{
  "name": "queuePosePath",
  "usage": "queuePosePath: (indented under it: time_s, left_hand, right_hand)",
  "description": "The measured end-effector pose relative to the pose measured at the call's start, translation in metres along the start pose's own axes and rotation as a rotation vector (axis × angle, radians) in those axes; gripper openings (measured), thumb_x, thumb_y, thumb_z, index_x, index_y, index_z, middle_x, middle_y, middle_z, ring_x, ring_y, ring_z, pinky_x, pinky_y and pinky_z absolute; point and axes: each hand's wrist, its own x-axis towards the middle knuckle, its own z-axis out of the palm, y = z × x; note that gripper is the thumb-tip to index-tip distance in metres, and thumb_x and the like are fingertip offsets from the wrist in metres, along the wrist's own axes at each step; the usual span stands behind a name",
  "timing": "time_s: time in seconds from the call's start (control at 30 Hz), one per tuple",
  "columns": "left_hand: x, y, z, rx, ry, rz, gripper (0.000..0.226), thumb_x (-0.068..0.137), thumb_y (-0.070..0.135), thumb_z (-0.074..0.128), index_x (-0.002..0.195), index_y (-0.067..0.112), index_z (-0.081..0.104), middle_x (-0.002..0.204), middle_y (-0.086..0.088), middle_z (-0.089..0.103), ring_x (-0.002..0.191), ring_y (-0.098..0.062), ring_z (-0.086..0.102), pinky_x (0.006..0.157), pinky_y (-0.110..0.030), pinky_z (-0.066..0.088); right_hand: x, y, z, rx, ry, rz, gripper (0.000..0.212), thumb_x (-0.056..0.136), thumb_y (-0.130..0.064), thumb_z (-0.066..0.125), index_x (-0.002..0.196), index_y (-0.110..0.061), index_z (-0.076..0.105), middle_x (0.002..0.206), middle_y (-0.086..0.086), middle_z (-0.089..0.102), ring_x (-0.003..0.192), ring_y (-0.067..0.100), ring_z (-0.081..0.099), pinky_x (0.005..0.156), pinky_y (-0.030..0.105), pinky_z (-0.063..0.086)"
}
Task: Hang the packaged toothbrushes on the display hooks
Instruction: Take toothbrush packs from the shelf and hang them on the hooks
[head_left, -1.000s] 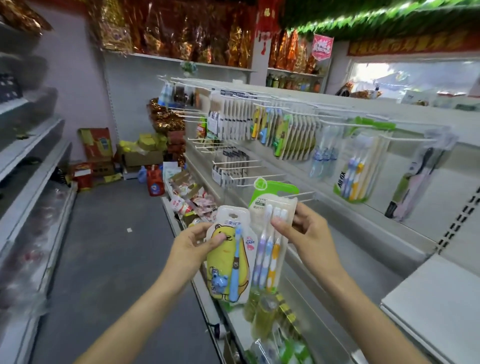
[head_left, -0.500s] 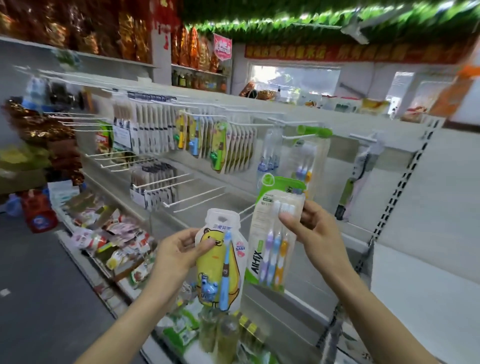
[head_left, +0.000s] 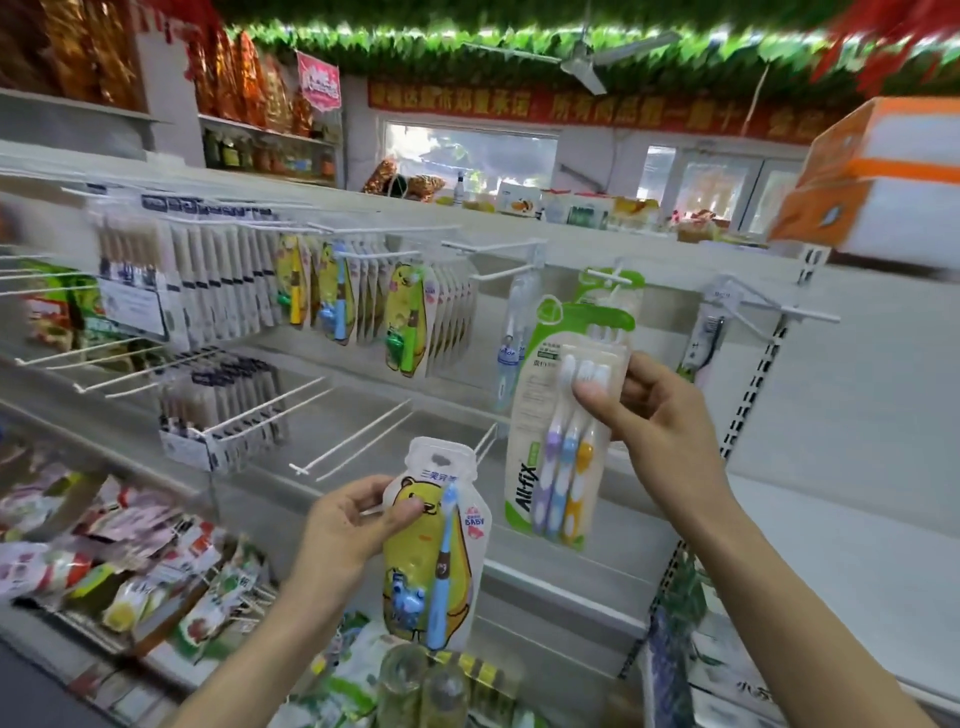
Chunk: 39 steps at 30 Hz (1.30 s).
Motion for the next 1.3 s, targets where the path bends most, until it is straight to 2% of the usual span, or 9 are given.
queuePosePath:
  time_s: [0.2,0.33,0.5,0.67,0.8,0.93,1.03,1.17,1.3]
  left_hand:
    - [0.011,-0.004,-0.020,-0.013,-0.069,-0.046,0.021,0.071,0.014,0.076,0.090,0.007,0.076,0.094,-0.014,0.077,0.082,-0.024,0.075,0.065,-0.027,0.060]
    - [0.016,-0.004,-0.026,0.010,-0.088,-0.073,0.024,0.071,0.012,0.076,0.094,0.004,0.075,0.096,-0.014,0.077,0.085,-0.027,0.075,0.067,-0.028,0.061]
    - [0.023,-0.004,-0.026,-0.004,-0.093,-0.087,0.016,0.069,0.013,0.076,0.085,0.016,0.079,0.093,-0.012,0.078,0.081,-0.023,0.075,0.066,-0.028,0.061]
    - [0.028,-0.003,-0.019,-0.029,-0.087,-0.081,0.030,0.062,0.026,0.090,0.086,0.013,0.078,0.093,-0.014,0.077,0.080,-0.025,0.076,0.063,-0.028,0.061]
    - [0.030,-0.002,-0.008,-0.044,-0.059,-0.052,0.020,0.068,0.008,0.078,0.086,0.003,0.075,0.089,-0.016,0.077,0.074,-0.025,0.075,0.058,-0.027,0.060]
    - [0.035,0.002,0.004,-0.036,-0.045,-0.029,0.022,0.068,0.003,0.074,0.089,-0.001,0.073,0.086,-0.015,0.077,0.070,-0.022,0.075,0.055,-0.024,0.058]
    - [0.041,0.003,0.011,-0.035,-0.027,-0.020,0.021,0.067,0.004,0.076,0.087,0.000,0.074,0.087,-0.015,0.077,0.070,-0.022,0.075,0.056,-0.024,0.058]
    - [0.046,0.002,0.020,-0.019,-0.011,-0.013,0.022,0.066,0.005,0.075,0.088,-0.001,0.073,0.087,-0.013,0.078,0.070,-0.019,0.075,0.057,-0.024,0.058]
    - [0.048,-0.001,0.027,-0.015,-0.013,-0.013,0.024,0.067,0.003,0.074,0.090,-0.002,0.072,0.087,-0.013,0.077,0.070,-0.018,0.074,0.057,-0.023,0.058]
  right_hand:
    - [0.009,-0.005,0.012,-0.017,0.157,-0.027,0.016,0.092,-0.015,0.069,0.107,-0.009,0.071,0.096,-0.001,0.078,0.089,0.015,0.075,0.068,0.026,0.057]
    - [0.014,-0.002,0.016,-0.034,0.182,0.007,0.018,0.093,-0.016,0.068,0.109,-0.011,0.071,0.100,0.001,0.078,0.093,0.017,0.075,0.074,0.034,0.059]
    - [0.026,0.008,0.015,-0.038,0.195,0.043,0.018,0.093,-0.017,0.068,0.110,-0.014,0.072,0.100,0.001,0.078,0.093,0.019,0.075,0.077,0.038,0.059]
    - [0.050,0.029,0.010,-0.046,0.193,0.049,0.018,0.094,-0.017,0.068,0.111,-0.015,0.071,0.100,-0.001,0.078,0.093,0.016,0.074,0.073,0.033,0.058]
    - [0.073,0.050,0.004,-0.071,0.177,0.048,0.015,0.095,-0.014,0.066,0.109,-0.014,0.070,0.100,-0.001,0.077,0.092,0.014,0.074,0.072,0.029,0.058]
    - [0.097,0.071,-0.005,-0.083,0.192,0.066,0.011,0.095,-0.017,0.067,0.103,-0.023,0.070,0.098,0.000,0.077,0.090,0.015,0.074,0.075,0.036,0.059]
    - [0.110,0.084,-0.012,-0.117,0.205,0.063,0.013,0.095,-0.018,0.067,0.107,-0.017,0.070,0.097,-0.001,0.076,0.088,0.012,0.073,0.074,0.037,0.059]
    - [0.123,0.097,-0.020,-0.122,0.225,0.079,0.018,0.093,-0.021,0.069,0.110,-0.015,0.072,0.100,0.000,0.077,0.093,0.016,0.074,0.085,0.049,0.059]
    - [0.125,0.102,-0.023,-0.096,0.234,0.082,0.019,0.093,-0.019,0.069,0.110,-0.012,0.072,0.099,0.001,0.077,0.092,0.015,0.075,0.086,0.049,0.060]
